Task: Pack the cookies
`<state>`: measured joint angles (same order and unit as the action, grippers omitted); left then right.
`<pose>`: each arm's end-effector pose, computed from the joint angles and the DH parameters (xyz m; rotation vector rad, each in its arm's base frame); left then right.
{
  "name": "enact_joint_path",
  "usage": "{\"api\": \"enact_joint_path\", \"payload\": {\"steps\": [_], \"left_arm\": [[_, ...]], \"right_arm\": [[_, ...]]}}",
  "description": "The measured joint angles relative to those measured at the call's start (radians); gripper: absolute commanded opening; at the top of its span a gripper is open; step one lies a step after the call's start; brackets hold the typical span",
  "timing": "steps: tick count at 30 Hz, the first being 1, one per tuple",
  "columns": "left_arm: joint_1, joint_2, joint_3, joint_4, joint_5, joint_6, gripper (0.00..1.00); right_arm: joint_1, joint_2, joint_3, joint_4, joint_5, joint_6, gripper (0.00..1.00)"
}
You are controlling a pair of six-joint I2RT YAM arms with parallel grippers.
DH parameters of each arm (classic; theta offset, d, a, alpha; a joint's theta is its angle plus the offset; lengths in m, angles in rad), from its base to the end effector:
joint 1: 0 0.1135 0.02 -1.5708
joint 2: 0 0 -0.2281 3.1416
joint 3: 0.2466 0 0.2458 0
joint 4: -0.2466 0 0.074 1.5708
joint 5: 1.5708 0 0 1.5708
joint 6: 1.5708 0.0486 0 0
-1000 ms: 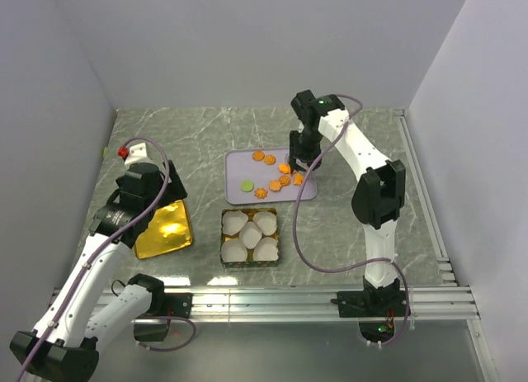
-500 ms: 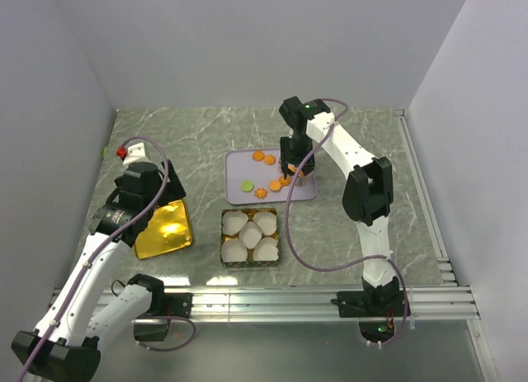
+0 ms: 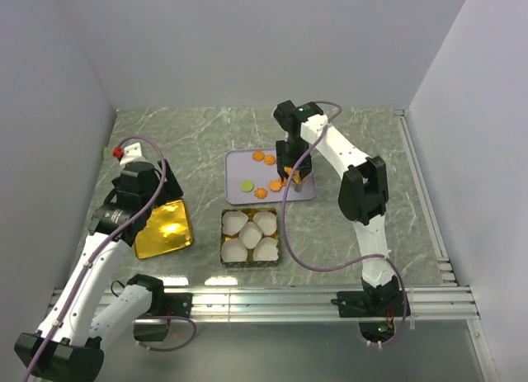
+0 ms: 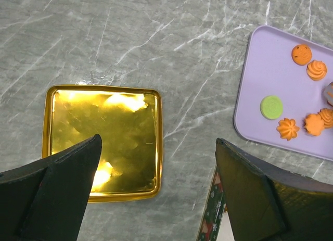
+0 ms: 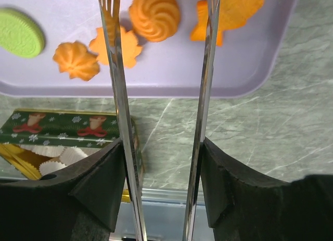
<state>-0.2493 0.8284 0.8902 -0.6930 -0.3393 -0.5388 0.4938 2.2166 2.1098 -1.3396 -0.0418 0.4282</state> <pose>0.1946 -0.0329 0.2855 -0.4960 2.1043 -0.0792 0.3652 0.1989 0.2083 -0.1038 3.0437 0.1414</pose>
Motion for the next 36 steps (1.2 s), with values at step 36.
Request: {"api": "enact_joint_path", "payload": {"steps": [36], "left_arm": [[0.029, -0.013, -0.003, 0.001, 0.013, 0.003, 0.94]], "right_arm": [[0.034, 0.058, -0.071, 0.006, -0.078, -0.003, 0.58]]}}
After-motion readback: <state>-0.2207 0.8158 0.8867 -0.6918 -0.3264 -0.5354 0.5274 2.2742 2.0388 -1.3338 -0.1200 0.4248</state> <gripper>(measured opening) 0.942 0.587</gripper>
